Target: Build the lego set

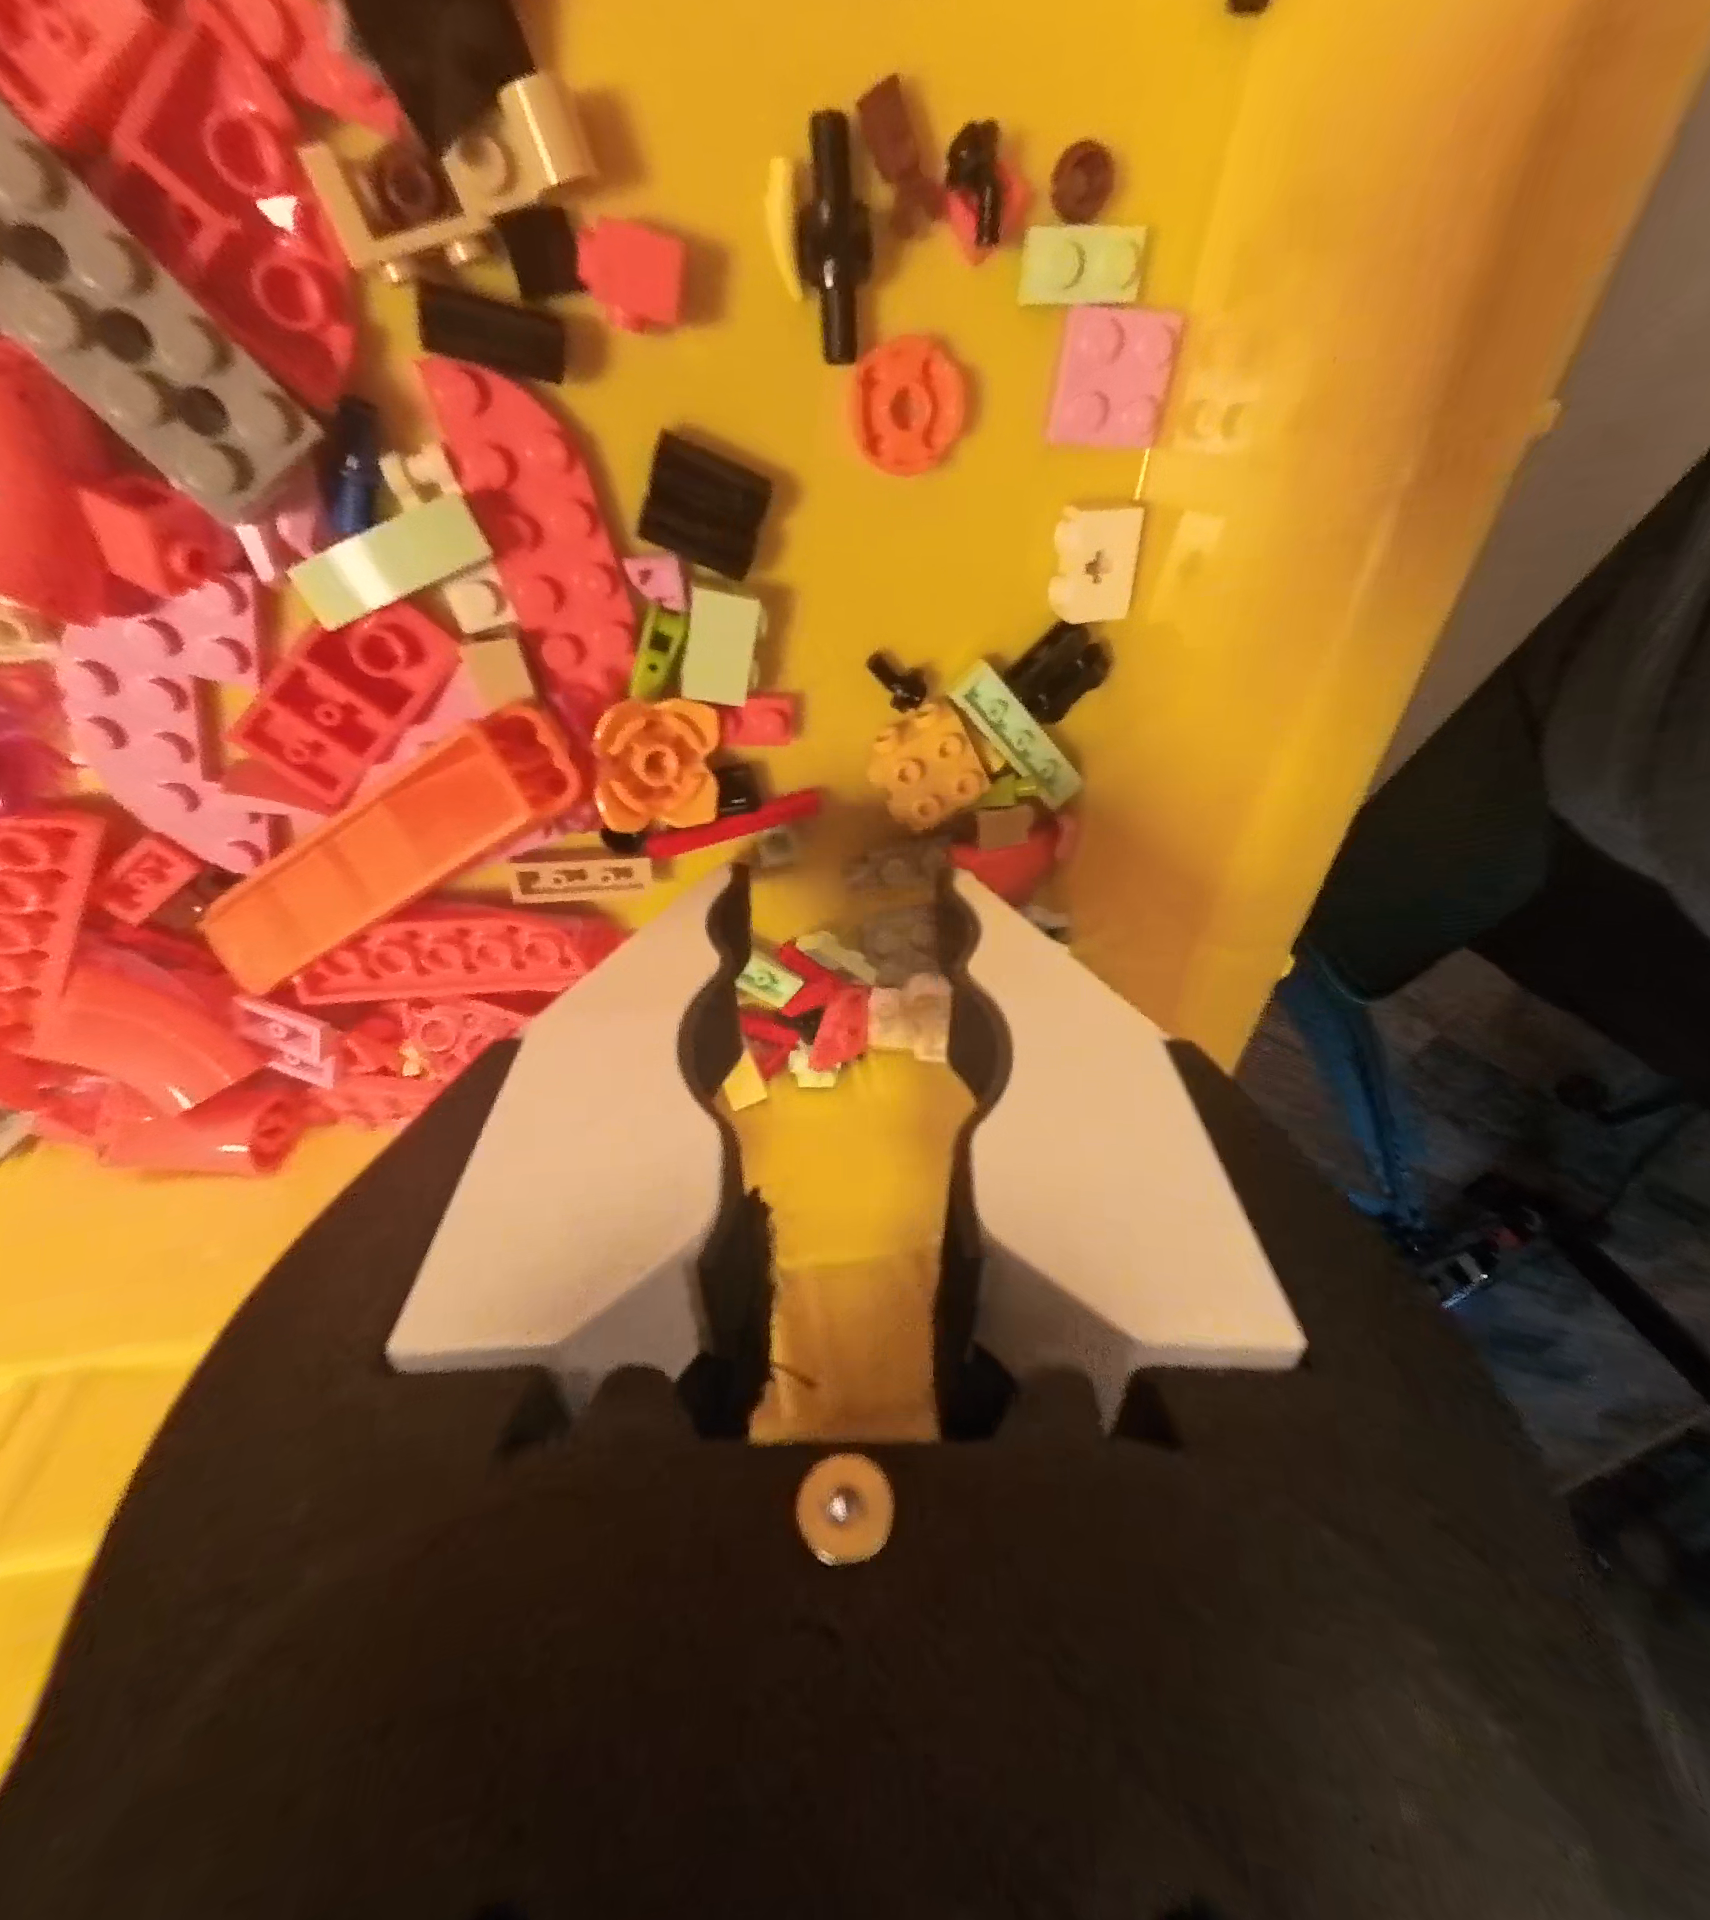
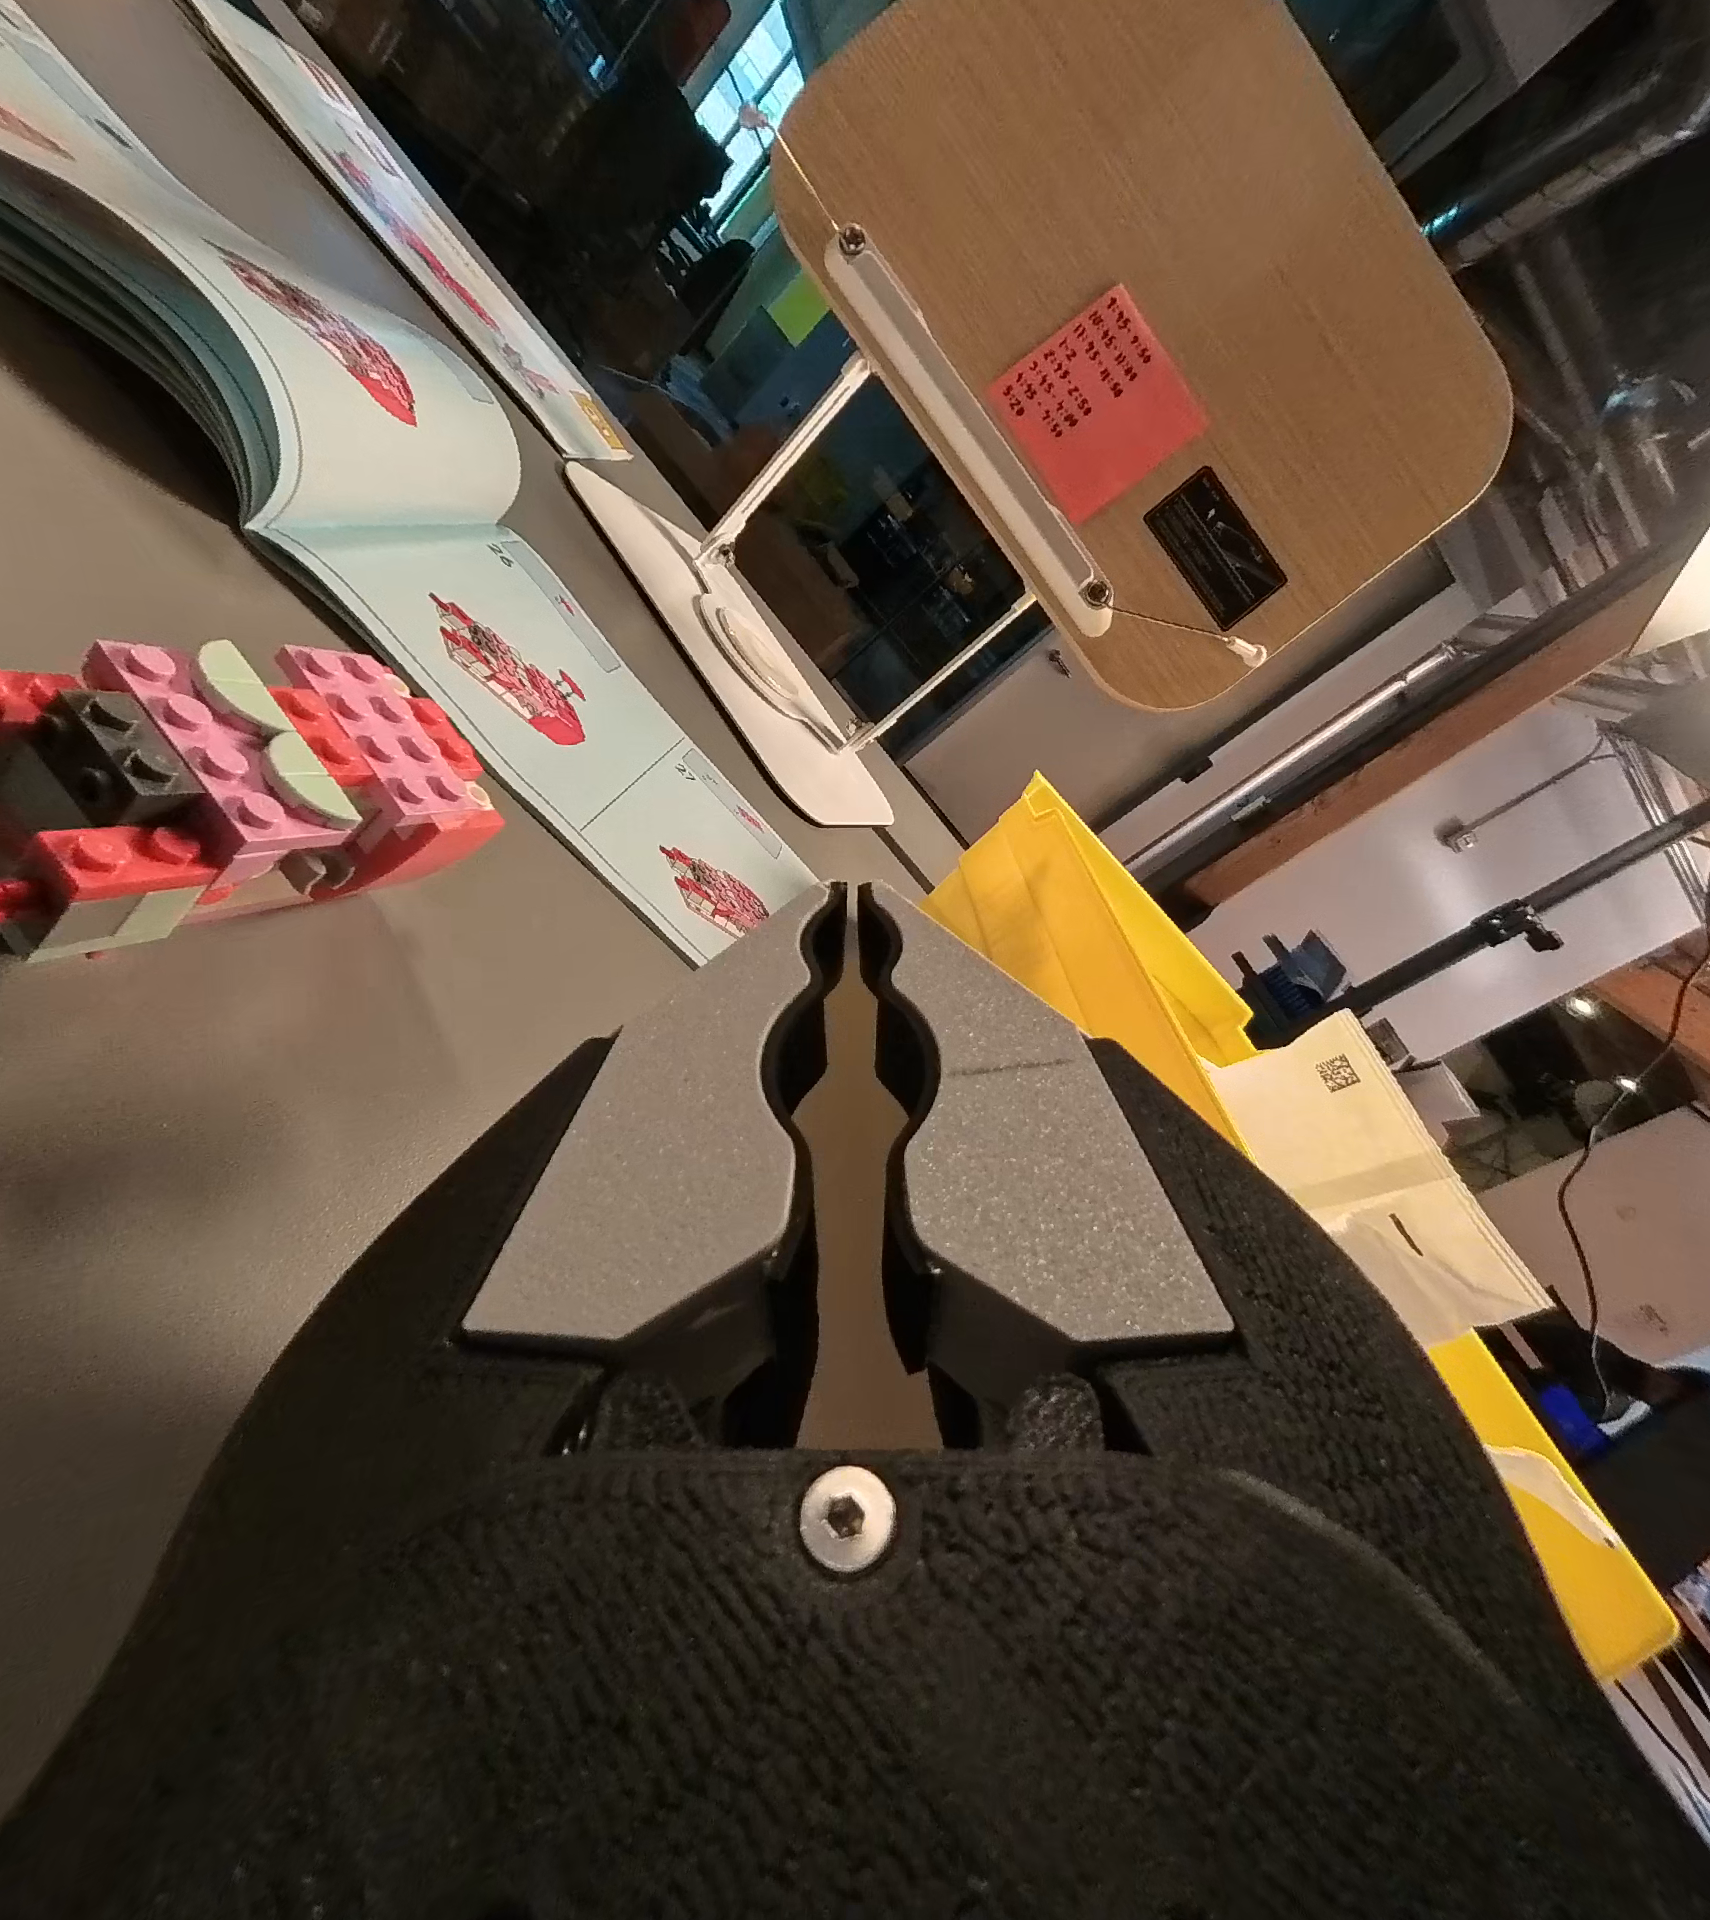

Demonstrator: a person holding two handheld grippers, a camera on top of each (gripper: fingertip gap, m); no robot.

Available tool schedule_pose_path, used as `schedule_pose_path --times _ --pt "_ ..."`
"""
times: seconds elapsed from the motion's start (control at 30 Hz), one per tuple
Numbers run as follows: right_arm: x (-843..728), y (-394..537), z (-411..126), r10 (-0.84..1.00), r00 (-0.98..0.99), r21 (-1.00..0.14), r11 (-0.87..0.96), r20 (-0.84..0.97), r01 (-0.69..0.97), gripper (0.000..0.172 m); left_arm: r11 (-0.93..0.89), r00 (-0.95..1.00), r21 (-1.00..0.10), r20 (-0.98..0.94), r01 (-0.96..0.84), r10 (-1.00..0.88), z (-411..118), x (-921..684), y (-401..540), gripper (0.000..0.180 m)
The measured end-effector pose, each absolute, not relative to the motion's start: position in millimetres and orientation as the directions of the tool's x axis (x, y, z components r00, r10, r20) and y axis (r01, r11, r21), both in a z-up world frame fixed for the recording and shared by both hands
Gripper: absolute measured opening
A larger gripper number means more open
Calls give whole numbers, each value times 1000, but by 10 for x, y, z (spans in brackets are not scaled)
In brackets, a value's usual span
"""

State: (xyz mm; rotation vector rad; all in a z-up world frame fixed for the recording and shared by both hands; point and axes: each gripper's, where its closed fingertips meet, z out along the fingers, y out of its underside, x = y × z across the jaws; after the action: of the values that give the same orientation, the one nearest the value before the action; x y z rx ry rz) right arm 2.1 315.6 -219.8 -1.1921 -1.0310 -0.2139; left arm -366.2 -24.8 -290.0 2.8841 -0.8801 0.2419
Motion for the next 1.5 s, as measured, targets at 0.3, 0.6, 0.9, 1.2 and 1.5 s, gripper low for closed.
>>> schedule_pose_path --times 0.3,0.6,0.9,1.2,1.5 --pt "19 3155 -2200 362 552 -660 410 751 629 0 -849 844 13 122 -528 -523 -2870 -3742 -152 13" --pt "18 3156 -2200 362 552 -660 410 751 629 0 -816 817 55 69 -576 -572 -2928 -3757 -162 16" --pt "16 3152 -2191 362 554 -662 413 750 626 0 -810 814 76 32 -581 -580 -2941 -3784 -126 10" --pt "18 3134 -2166 364 561 -669 421 744 613 0 -800 797 44 -60 -599 -600 -2893 -3862 -43 0" --pt "13 3098 -2122 371 571 -680 435 732 590 0 -841 841 22 21 -540 -540 -2815 -3753 -94 21"
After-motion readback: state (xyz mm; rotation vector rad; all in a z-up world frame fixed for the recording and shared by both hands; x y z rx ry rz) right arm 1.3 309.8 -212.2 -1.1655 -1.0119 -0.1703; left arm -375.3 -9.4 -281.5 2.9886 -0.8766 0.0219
